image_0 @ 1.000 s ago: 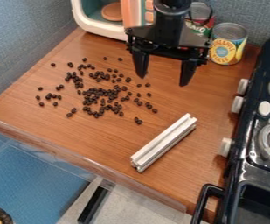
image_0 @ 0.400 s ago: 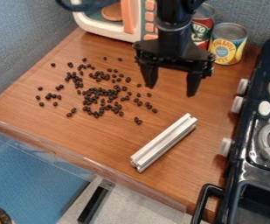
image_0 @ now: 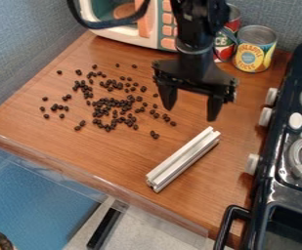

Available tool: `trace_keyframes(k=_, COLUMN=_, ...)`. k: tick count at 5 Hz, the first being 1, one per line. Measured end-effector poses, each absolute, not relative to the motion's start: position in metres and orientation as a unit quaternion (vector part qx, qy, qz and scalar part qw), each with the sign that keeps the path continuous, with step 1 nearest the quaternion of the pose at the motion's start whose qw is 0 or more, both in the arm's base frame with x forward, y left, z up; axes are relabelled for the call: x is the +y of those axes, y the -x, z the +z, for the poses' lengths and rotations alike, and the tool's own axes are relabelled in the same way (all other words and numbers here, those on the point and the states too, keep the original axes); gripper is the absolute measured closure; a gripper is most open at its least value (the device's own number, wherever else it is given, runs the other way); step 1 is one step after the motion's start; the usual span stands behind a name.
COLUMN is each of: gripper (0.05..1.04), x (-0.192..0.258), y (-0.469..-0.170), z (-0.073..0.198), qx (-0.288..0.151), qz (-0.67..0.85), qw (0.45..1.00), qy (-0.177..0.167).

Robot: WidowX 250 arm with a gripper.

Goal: Sweep into pile

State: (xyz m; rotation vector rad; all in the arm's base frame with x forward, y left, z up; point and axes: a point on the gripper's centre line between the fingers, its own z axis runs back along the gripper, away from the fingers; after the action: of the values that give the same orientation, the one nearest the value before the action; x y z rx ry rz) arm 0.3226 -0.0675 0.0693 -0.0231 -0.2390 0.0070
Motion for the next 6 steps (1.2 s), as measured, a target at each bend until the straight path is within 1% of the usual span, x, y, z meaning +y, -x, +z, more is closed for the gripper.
trace_keyframes(k=1, gripper=0.083, x=-0.069, y=-0.318, z=0.065, qx=-0.117, qz=-0.01, qw=0.993, qy=0.009)
trace_keyframes(k=2, gripper=0.083, x=-0.069, y=-0.308, z=0.055, qx=-0.104, qz=-0.038, qw=0.994, qy=0.0)
trace_keyframes(k=3, gripper=0.083, x=-0.068, y=-0.302, z=0.047, qx=-0.102, qz=-0.061, qw=0.993, qy=-0.009)
trace_keyframes(k=4, gripper=0.083, x=-0.067, y=-0.297, z=0.042, qx=-0.104, qz=-0.067, qw=0.992, qy=-0.018)
trace_keyframes(k=6, gripper=0.083, x=-0.065, y=-0.297, z=0.039, qx=-0.113, qz=-0.062, qw=0.991, qy=-0.027)
